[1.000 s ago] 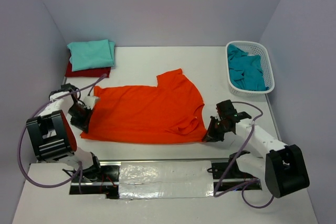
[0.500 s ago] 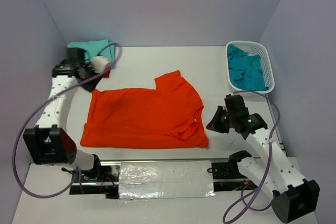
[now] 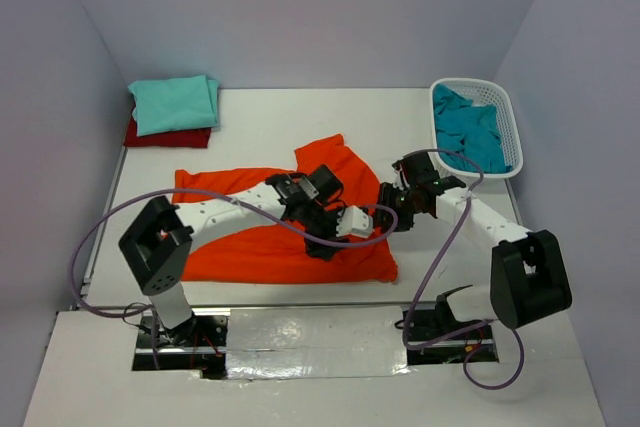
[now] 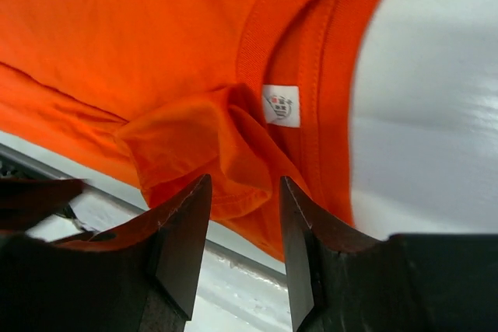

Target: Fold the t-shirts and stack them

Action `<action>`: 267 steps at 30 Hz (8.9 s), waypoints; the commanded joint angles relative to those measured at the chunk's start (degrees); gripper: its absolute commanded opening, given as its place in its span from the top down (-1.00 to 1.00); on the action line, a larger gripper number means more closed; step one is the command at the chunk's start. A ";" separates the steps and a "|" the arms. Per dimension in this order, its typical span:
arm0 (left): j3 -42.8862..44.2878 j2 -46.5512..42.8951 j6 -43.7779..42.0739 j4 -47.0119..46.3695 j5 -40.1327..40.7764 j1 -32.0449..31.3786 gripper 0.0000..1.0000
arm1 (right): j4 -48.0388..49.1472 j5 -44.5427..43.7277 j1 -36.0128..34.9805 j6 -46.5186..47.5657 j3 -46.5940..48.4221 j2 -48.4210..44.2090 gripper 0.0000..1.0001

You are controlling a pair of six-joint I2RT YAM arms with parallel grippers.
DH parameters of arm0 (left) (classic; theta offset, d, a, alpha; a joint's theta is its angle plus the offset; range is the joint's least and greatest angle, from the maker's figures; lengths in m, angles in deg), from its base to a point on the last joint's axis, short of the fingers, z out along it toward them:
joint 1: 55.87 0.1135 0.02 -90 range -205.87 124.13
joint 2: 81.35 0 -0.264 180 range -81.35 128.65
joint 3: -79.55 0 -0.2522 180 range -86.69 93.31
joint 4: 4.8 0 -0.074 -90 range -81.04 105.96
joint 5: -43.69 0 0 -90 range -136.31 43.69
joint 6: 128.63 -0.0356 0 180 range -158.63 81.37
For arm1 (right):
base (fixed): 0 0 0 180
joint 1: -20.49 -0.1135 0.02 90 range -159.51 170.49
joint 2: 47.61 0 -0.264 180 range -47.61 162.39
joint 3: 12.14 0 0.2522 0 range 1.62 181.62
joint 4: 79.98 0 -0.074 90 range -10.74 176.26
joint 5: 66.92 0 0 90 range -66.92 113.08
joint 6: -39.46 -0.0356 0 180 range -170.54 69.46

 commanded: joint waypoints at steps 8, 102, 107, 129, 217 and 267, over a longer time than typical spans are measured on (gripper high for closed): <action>-0.04 8.01 8.00 -13.63 4.17 -5.46 -0.22 | 7.07 2.90 0.36 1.70 -3.00 5.03 0.12; -27.02 -15.28 -6.85 19.67 25.01 76.71 0.83 | -21.24 -9.05 2.65 -24.05 -24.00 -43.57 1.00; -27.11 -15.37 -6.06 21.17 25.36 76.71 -0.18 | -22.90 -8.95 2.65 -23.26 -22.79 -42.96 -0.08; 14.37 10.03 17.93 5.97 3.83 73.56 -0.45 | -16.29 -10.28 -1.39 3.46 74.83 50.48 -0.94; -8.40 -10.63 -13.80 23.45 20.60 67.40 -0.97 | -1.12 -11.70 -20.64 -0.06 10.94 -2.05 -0.12; 6.72 -14.40 -10.72 19.77 8.05 54.67 -0.93 | -4.18 -9.75 -48.50 -1.82 12.99 -0.84 0.22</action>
